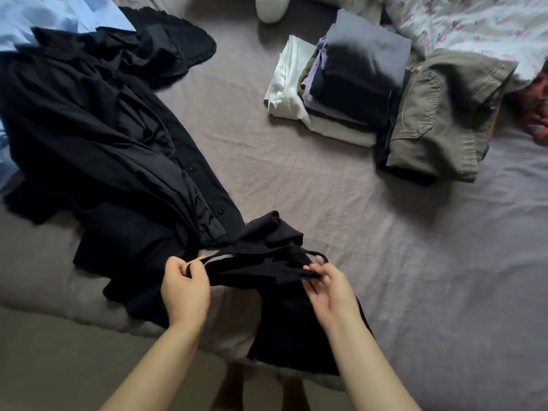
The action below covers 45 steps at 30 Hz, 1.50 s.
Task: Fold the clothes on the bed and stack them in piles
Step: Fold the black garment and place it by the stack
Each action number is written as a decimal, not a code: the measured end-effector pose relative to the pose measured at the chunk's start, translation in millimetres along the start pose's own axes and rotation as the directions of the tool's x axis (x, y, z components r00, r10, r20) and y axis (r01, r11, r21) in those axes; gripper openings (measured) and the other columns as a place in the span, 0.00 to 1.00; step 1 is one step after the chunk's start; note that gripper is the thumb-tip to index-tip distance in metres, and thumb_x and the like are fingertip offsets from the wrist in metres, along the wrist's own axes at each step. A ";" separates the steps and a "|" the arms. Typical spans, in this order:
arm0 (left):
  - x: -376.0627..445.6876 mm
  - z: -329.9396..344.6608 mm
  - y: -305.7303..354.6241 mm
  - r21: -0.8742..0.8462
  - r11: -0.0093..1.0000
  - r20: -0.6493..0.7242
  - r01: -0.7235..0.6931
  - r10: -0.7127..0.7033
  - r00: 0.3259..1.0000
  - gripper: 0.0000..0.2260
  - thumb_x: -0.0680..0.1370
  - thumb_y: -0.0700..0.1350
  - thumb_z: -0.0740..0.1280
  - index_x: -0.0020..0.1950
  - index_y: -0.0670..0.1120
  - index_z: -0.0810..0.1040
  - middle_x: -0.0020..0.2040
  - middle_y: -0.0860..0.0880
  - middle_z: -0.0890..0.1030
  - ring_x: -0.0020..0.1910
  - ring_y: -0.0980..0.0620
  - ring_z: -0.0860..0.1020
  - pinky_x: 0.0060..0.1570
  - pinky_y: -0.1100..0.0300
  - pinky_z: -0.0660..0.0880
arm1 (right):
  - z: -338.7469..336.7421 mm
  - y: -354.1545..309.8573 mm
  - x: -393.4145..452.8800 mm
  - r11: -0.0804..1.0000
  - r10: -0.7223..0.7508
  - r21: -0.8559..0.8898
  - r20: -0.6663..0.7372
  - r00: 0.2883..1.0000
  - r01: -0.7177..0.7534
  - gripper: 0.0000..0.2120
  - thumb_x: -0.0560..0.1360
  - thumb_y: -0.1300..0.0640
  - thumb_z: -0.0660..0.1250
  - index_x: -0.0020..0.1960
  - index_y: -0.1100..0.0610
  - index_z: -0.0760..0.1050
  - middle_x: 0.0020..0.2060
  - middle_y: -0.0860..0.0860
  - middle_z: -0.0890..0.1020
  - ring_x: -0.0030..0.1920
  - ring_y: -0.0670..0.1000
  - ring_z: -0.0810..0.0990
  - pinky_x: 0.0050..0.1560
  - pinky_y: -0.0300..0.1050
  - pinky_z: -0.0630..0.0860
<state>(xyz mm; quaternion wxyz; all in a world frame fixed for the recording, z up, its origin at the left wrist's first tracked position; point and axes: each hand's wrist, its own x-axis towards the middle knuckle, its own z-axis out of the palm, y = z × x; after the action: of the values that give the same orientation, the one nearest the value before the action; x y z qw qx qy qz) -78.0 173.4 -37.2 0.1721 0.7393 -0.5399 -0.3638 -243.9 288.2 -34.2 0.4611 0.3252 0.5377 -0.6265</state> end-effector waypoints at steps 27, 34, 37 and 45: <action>-16.0 -4.9 -33.2 0.180 0.981 0.740 -0.066 -0.091 0.666 0.10 0.74 0.53 0.71 0.38 0.49 0.84 0.34 0.50 0.82 0.36 0.57 0.76 0.37 0.65 0.69 | -58.9 -26.2 -20.0 0.848 -0.113 -0.517 0.040 0.993 0.117 0.06 0.76 0.63 0.66 0.52 0.58 0.78 0.35 0.51 0.77 0.29 0.44 0.71 0.23 0.34 0.62; -26.6 -16.2 -26.7 -0.161 0.978 0.580 0.132 -0.014 0.814 0.03 0.74 0.39 0.72 0.46 0.45 0.82 0.45 0.49 0.84 0.47 0.52 0.80 0.51 0.64 0.74 | -81.0 -24.1 -33.7 0.639 -0.194 -0.758 0.009 0.981 0.133 0.06 0.78 0.63 0.65 0.50 0.57 0.80 0.42 0.53 0.83 0.38 0.47 0.79 0.30 0.29 0.71; -27.8 -28.3 0.2 -0.258 0.948 0.544 0.185 -0.015 0.839 0.02 0.75 0.39 0.71 0.45 0.46 0.82 0.43 0.48 0.84 0.46 0.51 0.80 0.52 0.59 0.76 | -75.3 -37.7 -41.6 0.659 -0.115 -0.744 0.045 0.992 0.110 0.08 0.76 0.64 0.68 0.54 0.58 0.80 0.43 0.53 0.84 0.40 0.51 0.78 0.39 0.40 0.74; -57.1 -76.5 125.6 -0.496 0.829 0.631 0.256 0.142 0.762 0.06 0.80 0.40 0.63 0.48 0.41 0.80 0.33 0.49 0.80 0.32 0.54 0.78 0.34 0.62 0.75 | -43.5 -110.8 -108.8 -0.018 0.129 -0.998 0.051 0.990 0.054 0.07 0.75 0.54 0.69 0.41 0.55 0.82 0.40 0.54 0.80 0.37 0.49 0.73 0.30 0.37 0.68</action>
<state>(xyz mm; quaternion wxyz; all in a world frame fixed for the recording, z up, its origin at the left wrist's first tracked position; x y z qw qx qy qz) -116.0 170.6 115.9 0.1713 0.5025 -0.4118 -0.7407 -310.9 354.9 96.4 0.6049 -0.1276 0.7836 -0.0622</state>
